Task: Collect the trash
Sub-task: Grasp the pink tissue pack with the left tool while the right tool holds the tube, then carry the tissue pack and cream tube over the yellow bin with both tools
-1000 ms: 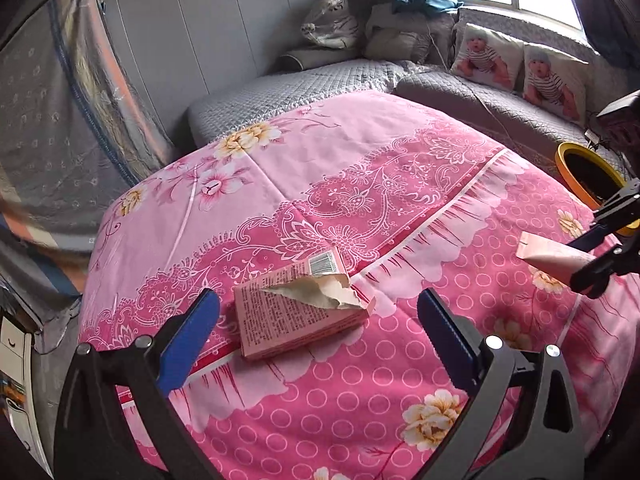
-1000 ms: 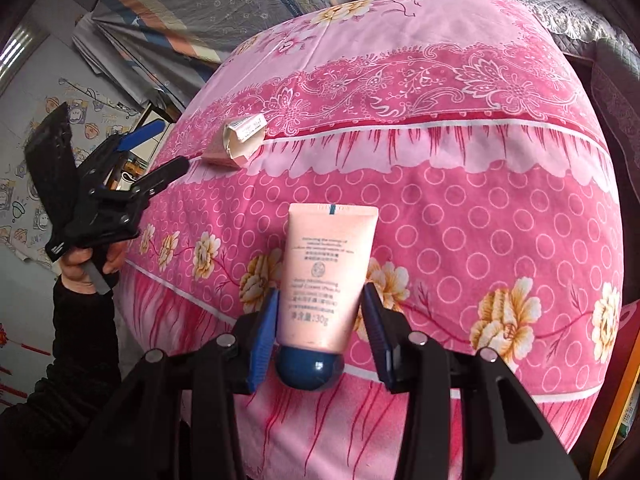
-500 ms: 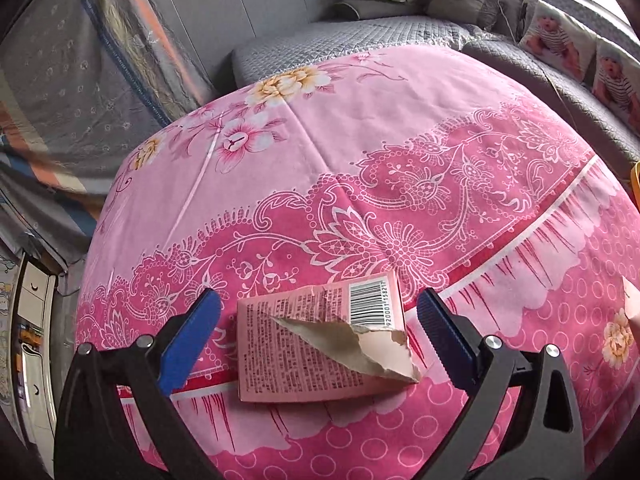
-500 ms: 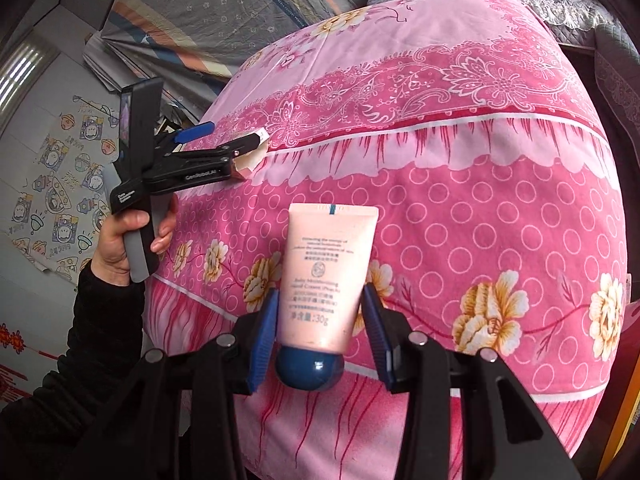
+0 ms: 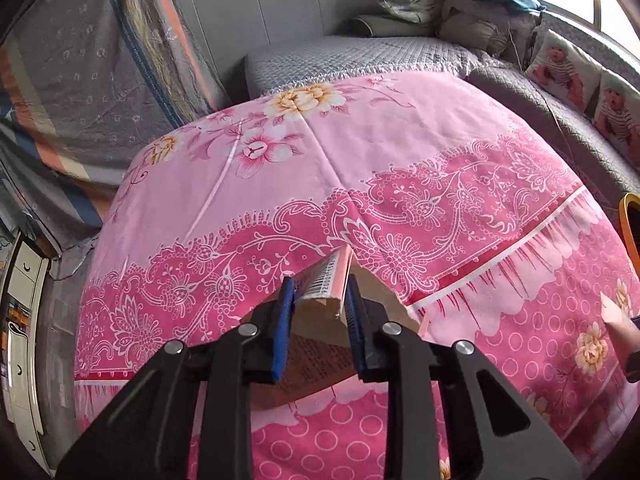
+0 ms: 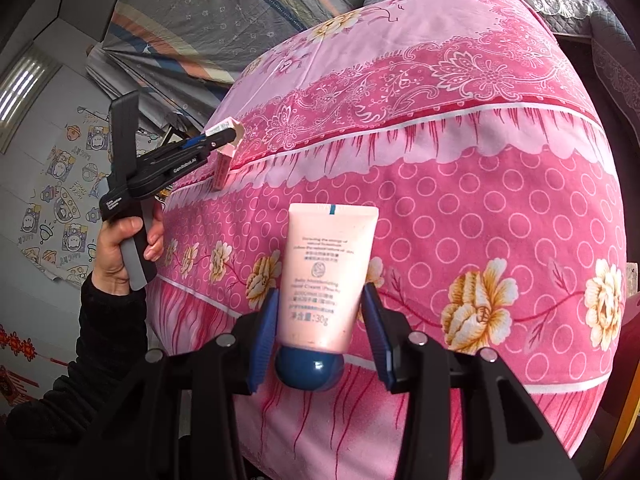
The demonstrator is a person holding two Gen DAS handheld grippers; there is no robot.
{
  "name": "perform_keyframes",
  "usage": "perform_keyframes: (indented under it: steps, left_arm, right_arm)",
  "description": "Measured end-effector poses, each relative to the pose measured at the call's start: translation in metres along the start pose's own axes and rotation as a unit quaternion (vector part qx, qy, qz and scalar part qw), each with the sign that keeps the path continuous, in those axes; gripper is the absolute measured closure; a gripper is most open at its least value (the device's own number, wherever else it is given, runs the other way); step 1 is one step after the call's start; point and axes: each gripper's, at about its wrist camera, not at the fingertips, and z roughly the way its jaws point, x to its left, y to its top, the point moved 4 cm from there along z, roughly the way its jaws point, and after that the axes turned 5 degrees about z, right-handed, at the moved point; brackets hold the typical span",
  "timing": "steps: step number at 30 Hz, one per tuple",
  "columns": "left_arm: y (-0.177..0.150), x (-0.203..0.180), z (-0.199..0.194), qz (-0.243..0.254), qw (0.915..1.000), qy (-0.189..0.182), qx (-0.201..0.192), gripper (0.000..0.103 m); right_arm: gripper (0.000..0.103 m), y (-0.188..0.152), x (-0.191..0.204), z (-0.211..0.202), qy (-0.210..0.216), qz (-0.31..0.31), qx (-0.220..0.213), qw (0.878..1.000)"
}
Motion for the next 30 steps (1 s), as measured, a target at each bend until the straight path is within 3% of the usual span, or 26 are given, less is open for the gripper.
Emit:
perform_keyframes:
  steps: [13,22,30]
  left_arm:
    - [-0.012,-0.025,-0.109,-0.082,0.9881,0.0,-0.13,0.09]
    - [0.003,-0.082,-0.14,-0.08,0.9813,-0.031,-0.172,0.09]
    - [0.019,-0.139,-0.149,-0.081,0.9754,-0.088,-0.185,0.09]
  right_arm:
    - [0.063,0.002,0.021,-0.003,0.016,-0.022,-0.008,1.0]
    - [0.063,0.009,0.012,-0.039,0.012,-0.024,-0.054,0.998]
    - [0.063,0.014,-0.024,-0.074,-0.013,-0.007,-0.098,0.995]
